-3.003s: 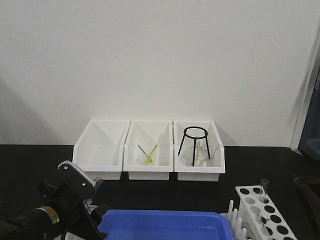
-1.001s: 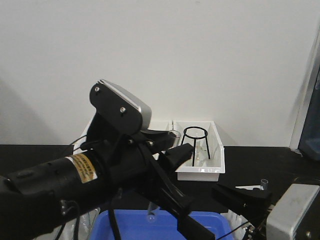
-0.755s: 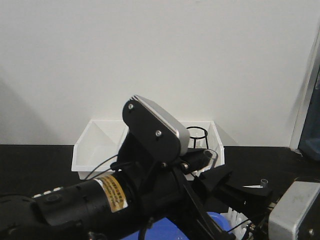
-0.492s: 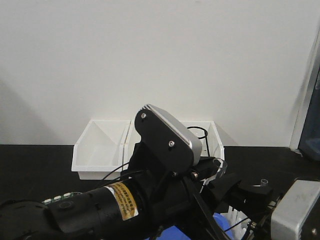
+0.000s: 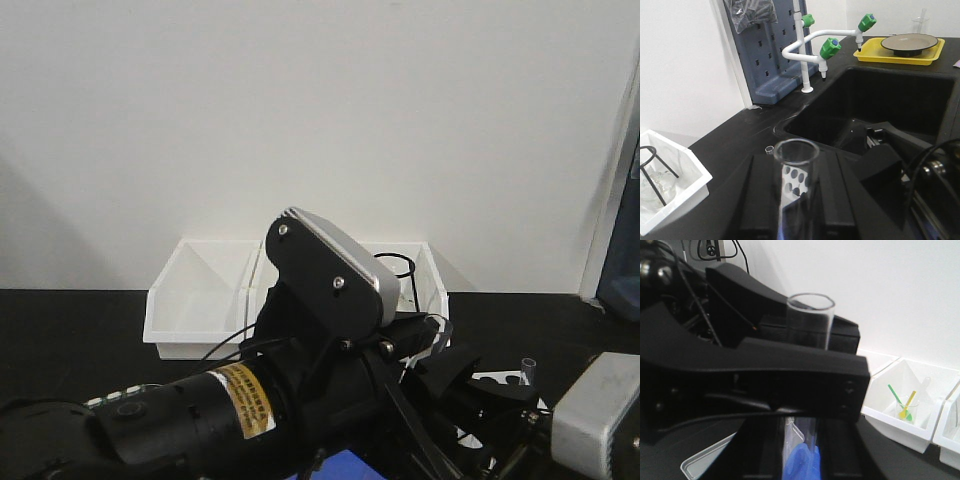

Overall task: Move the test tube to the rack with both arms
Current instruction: 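Close the right gripper on the tube and open the left gripper, then move the tube with the right gripper above an empty rack hole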

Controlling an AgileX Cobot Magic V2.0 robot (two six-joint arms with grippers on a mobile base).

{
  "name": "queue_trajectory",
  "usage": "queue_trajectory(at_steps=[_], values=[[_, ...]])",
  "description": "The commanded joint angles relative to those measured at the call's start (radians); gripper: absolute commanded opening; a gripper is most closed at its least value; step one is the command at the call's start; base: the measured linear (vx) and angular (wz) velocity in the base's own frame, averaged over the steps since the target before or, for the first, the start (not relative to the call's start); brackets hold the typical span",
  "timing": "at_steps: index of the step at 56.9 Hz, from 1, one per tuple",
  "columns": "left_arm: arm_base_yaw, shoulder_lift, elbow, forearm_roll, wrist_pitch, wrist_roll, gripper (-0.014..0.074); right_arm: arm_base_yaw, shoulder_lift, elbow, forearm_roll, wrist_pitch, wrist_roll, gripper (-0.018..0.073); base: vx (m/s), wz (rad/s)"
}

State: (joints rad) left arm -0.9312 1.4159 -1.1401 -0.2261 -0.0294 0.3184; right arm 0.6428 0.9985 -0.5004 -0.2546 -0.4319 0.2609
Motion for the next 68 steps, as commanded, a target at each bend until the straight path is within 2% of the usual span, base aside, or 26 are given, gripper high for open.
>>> queue_trajectory(at_steps=[1,10,18,35,40,46,68], values=[[-0.004,-0.036,-0.032,-0.008,-0.093,-0.011,-0.0006,-0.002,-0.011,-0.037,-0.01,-0.087,-0.006,-0.0013,0.0,0.0],[-0.004,-0.036,-0.032,-0.007,-0.103,-0.01,0.0014,-0.002,-0.011,-0.037,-0.01,-0.087,-0.006,-0.0012,0.0,0.0],[-0.004,-0.036,-0.032,-0.007,-0.102,-0.008,0.0094,-0.002,-0.011,-0.037,-0.01,-0.087,-0.006,-0.0012,0.0,0.0],[-0.004,-0.036,-0.032,-0.005,-0.085,-0.006,0.0425,-0.002,-0.01,-0.037,-0.01,-0.087,-0.009,-0.0012,0.0,0.0],[-0.004,-0.038,-0.032,0.004,-0.099,0.001,0.0489,-0.002,-0.01,-0.037,-0.01,-0.084,-0.009,-0.0012,0.0,0.0],[-0.004,-0.051,-0.033,0.029,-0.13,0.024,0.0518,-0.002,-0.01,-0.037,-0.01,-0.073,-0.012,-0.0012,0.0,0.0],[-0.004,-0.242,-0.033,0.027,-0.207,0.029,0.0513,-0.002,0.066,-0.036,-0.011,-0.06,-0.083,-0.0011,0.0,0.0]])
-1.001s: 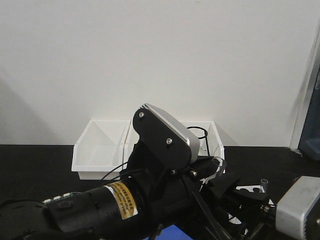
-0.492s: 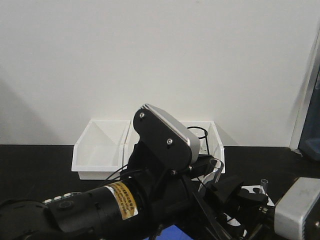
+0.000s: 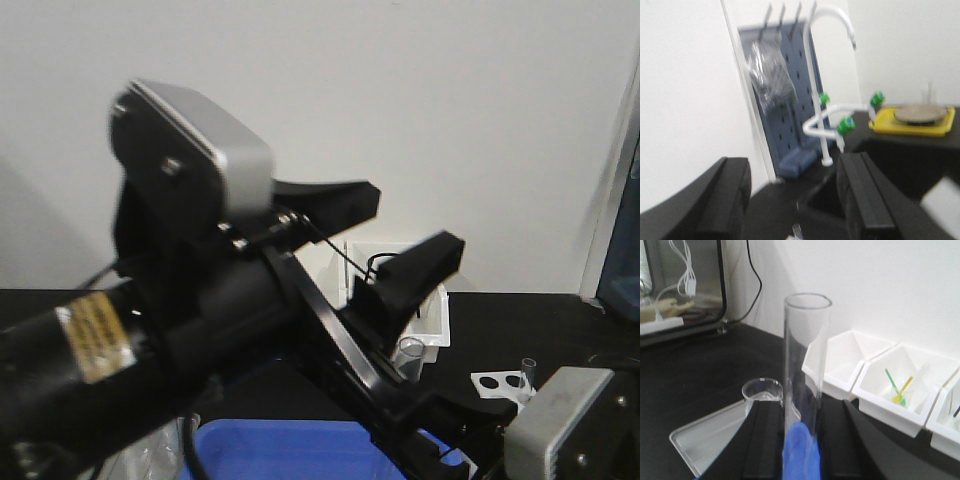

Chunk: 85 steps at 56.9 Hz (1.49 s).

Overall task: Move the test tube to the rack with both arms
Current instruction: 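Move the tube with the right gripper above an empty rack hole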

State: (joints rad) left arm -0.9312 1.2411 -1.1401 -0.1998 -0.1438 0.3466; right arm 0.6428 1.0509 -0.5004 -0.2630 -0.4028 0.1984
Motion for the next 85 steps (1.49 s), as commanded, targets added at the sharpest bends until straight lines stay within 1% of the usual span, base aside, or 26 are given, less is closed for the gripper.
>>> queue_trajectory(at_steps=[1,10,14,17,21,26,28,30,34,36,38,42,45,48,54,57,61,62,63,66,70,74,85], values=[[-0.004,-0.074,-0.033,0.001,-0.093,0.001,0.0513,-0.002,0.019,-0.036,-0.003,-0.093,-0.021,-0.0011,0.0,0.0],[-0.004,-0.132,-0.033,0.001,-0.089,0.001,0.0513,-0.002,0.083,-0.036,-0.002,-0.17,-0.034,-0.0011,0.0,0.0],[-0.004,-0.144,-0.033,0.001,-0.085,0.001,0.0513,-0.002,0.108,-0.036,0.016,-0.198,-0.086,-0.0011,0.0,0.0],[-0.004,-0.15,-0.032,0.001,-0.083,0.001,0.0513,-0.002,0.126,-0.036,0.061,-0.219,-0.159,-0.0011,0.0,0.0],[-0.003,-0.152,-0.032,0.001,-0.068,0.001,0.0513,-0.003,0.141,-0.036,0.194,-0.243,-0.282,-0.0011,0.0,0.0],[-0.003,-0.152,-0.032,0.001,-0.063,0.001,0.0513,-0.003,0.147,-0.036,0.419,-0.283,-0.505,-0.0009,0.0,0.0],[-0.003,-0.152,-0.032,0.001,-0.063,0.001,0.0513,-0.003,0.147,-0.036,0.529,-0.308,-0.616,-0.0008,0.0,0.0],[-0.002,-0.152,-0.032,0.001,-0.063,0.001,0.0513,-0.003,0.147,-0.036,0.603,-0.331,-0.683,-0.0007,0.0,0.0],[-0.002,-0.152,-0.032,0.001,-0.063,0.001,0.0513,-0.003,0.147,-0.036,0.792,-0.405,-0.847,-0.0008,0.0,0.0],[-0.002,-0.152,-0.032,0.001,-0.063,0.0,0.0513,-0.003,0.147,-0.035,0.863,-0.438,-0.905,-0.0008,0.0,0.0],[-0.002,-0.152,-0.032,0.001,-0.062,0.0,0.0513,-0.003,0.147,-0.032,0.914,-0.475,-0.948,-0.0008,0.0,0.0],[-0.002,-0.152,-0.032,0.001,-0.062,0.0,0.0513,-0.009,0.147,-0.016,0.965,-0.55,-0.997,-0.0008,0.0,0.0],[-0.002,-0.152,-0.032,0.001,-0.062,0.0,0.0513,-0.032,0.147,0.001,0.968,-0.576,-0.984,-0.0008,0.0,0.0],[-0.002,-0.152,-0.032,0.001,-0.062,0.0,0.0513,-0.07,0.147,0.014,0.963,-0.576,-0.939,-0.0008,0.0,0.0],[-0.002,-0.152,-0.032,0.001,-0.062,0.0,0.0513,-0.164,0.147,0.026,0.946,-0.573,-0.838,-0.0008,0.0,0.0],[-0.002,-0.152,-0.032,0.001,-0.062,0.0,0.0513,-0.221,0.147,0.026,0.921,-0.56,-0.786,-0.0008,0.0,0.0],[-0.002,-0.152,-0.032,0.001,-0.062,-0.001,0.0513,-0.28,0.147,0.026,0.85,-0.529,-0.712,-0.0008,0.0,0.0],[-0.002,-0.152,-0.032,0.001,-0.062,-0.001,0.0513,-0.295,0.147,0.026,0.824,-0.51,-0.679,-0.0008,0.0,0.0],[-0.002,-0.152,-0.032,0.001,-0.062,-0.001,0.0513,-0.304,0.147,0.026,0.806,-0.504,-0.671,-0.0008,0.0,0.0],[-0.002,-0.152,-0.032,0.001,-0.063,-0.001,0.0513,-0.335,0.147,0.026,0.728,-0.46,-0.601,-0.0008,0.0,0.0],[-0.002,-0.152,-0.032,0.001,-0.063,-0.001,0.0513,-0.363,0.151,0.026,0.63,-0.442,-0.551,-0.0008,0.0,0.0],[-0.002,-0.152,-0.032,0.001,-0.063,-0.001,0.0513,-0.375,0.163,0.026,0.566,-0.442,-0.529,-0.0008,0.0,0.0],[-0.002,-0.152,-0.032,0.001,-0.064,0.0,0.0513,-0.374,0.236,0.026,0.538,-0.454,-0.529,-0.0008,0.0,0.0]])
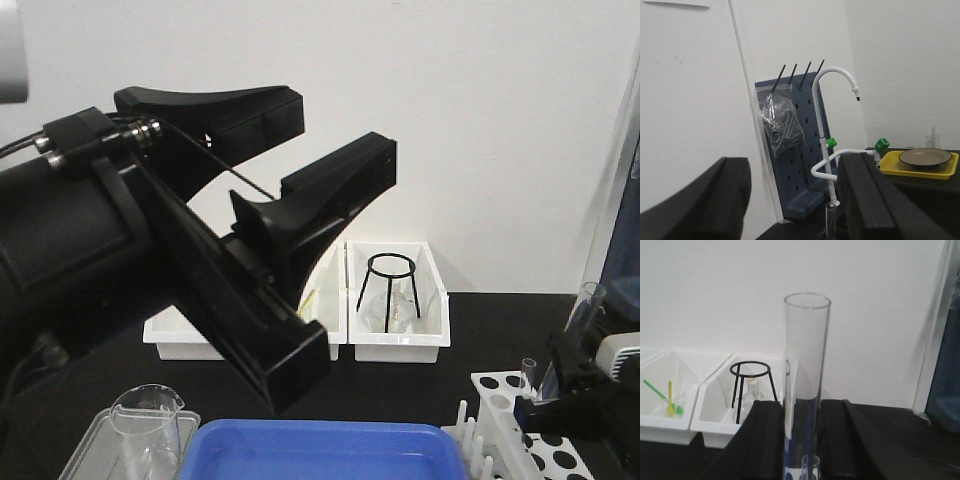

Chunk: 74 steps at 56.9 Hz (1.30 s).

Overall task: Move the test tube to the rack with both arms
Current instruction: 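Move the tube with the right gripper above an empty rack hole, then lower the tube into the rack hole and open the right gripper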

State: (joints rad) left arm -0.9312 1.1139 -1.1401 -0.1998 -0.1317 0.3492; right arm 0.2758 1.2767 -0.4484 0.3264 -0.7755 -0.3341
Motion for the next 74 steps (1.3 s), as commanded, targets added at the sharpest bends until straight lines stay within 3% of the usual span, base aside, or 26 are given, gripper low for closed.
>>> queue_trajectory(at_steps=[1,35,59,74], values=[[-0.002,-0.025,-0.032,0.001,-0.076,-0.003,0.0513,-0.007,0.016,-0.026,-0.055,-0.086,0.003,-0.0008,0.0,0.0],[-0.002,-0.025,-0.032,0.001,-0.083,-0.002,0.0513,-0.007,0.189,-0.026,-0.071,-0.126,0.106,-0.0008,0.0,0.0],[-0.002,-0.025,-0.032,0.002,-0.083,-0.002,0.0513,-0.007,0.307,-0.026,-0.071,-0.137,0.115,0.0003,0.0,0.0],[-0.002,-0.025,-0.032,0.002,-0.083,-0.002,0.0513,-0.007,0.331,-0.026,-0.073,-0.137,0.115,0.0108,0.0,0.0]])
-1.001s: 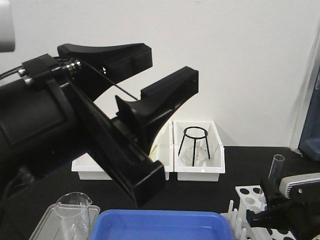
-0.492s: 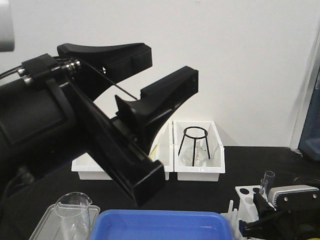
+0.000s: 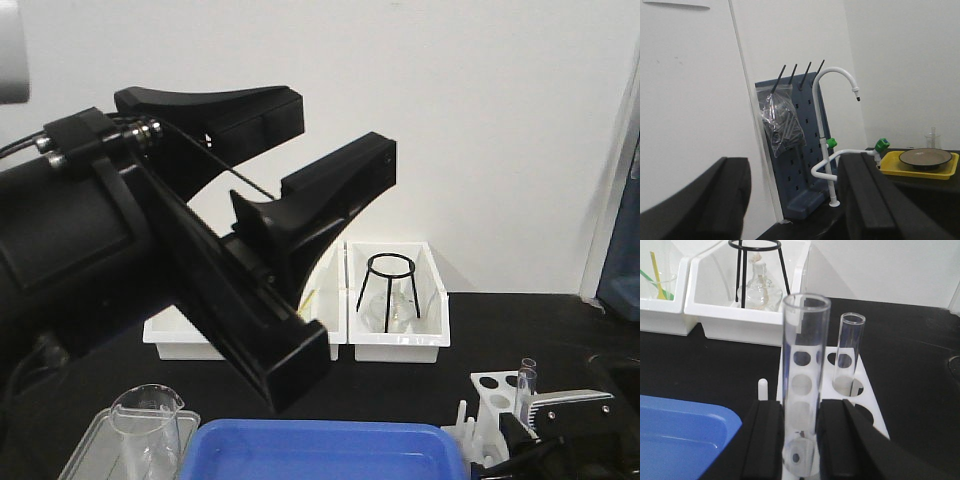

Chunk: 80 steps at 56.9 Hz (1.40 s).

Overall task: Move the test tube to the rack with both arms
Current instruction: 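Lower the tube into the rack hole and open the right gripper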

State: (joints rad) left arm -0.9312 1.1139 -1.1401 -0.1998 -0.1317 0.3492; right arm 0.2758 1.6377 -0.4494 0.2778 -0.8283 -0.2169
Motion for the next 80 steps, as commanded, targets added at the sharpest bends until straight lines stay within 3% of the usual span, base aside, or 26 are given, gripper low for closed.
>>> queue_trajectory(at_steps=[1,23,35,41,46,49,54,60,69,80], values=[[-0.002,-0.025,-0.032,0.002,-0.083,-0.002,0.0513,-0.007,-0.03,-0.025,-0.024,-0.086,-0.002,0.0118,0.0,0.0],[-0.002,-0.025,-0.032,0.001,-0.08,-0.002,0.0513,-0.007,-0.08,-0.025,-0.022,-0.088,-0.005,0.0462,0.0,0.0],[-0.002,-0.025,-0.032,0.001,-0.059,-0.003,0.0512,-0.007,-0.267,-0.025,-0.022,-0.006,-0.005,0.0499,0.0,0.0],[-0.002,-0.025,-0.032,0.002,0.007,-0.002,0.0493,-0.007,-0.415,-0.025,-0.029,0.086,-0.007,0.0498,0.0,0.0],[-0.001,-0.022,-0.032,0.002,0.117,0.024,0.0437,-0.007,-0.548,-0.025,-0.031,0.192,-0.011,0.0477,0.0,0.0],[-0.001,-0.022,-0.032,0.002,0.214,0.033,0.036,-0.007,-0.654,-0.025,-0.038,0.298,-0.032,0.0423,0.0,0.0],[-0.001,-0.022,-0.032,0.002,0.322,0.041,0.0216,-0.007,-0.793,-0.025,-0.083,0.46,-0.062,0.0272,0.0,0.0],[-0.001,-0.022,-0.031,0.001,0.401,0.039,-0.0009,-0.007,-0.965,-0.025,-0.133,0.702,-0.063,-0.0002,0.0,0.0],[-0.001,-0.023,0.012,-0.006,0.403,-0.036,-0.0008,-0.007,-1.161,-0.025,-0.134,0.941,-0.062,-0.0011,0.0,0.0],[-0.002,-0.023,0.038,-0.006,0.425,-0.04,-0.0007,-0.007,-1.304,-0.025,-0.131,0.985,-0.07,-0.0011,0.0,0.0]])
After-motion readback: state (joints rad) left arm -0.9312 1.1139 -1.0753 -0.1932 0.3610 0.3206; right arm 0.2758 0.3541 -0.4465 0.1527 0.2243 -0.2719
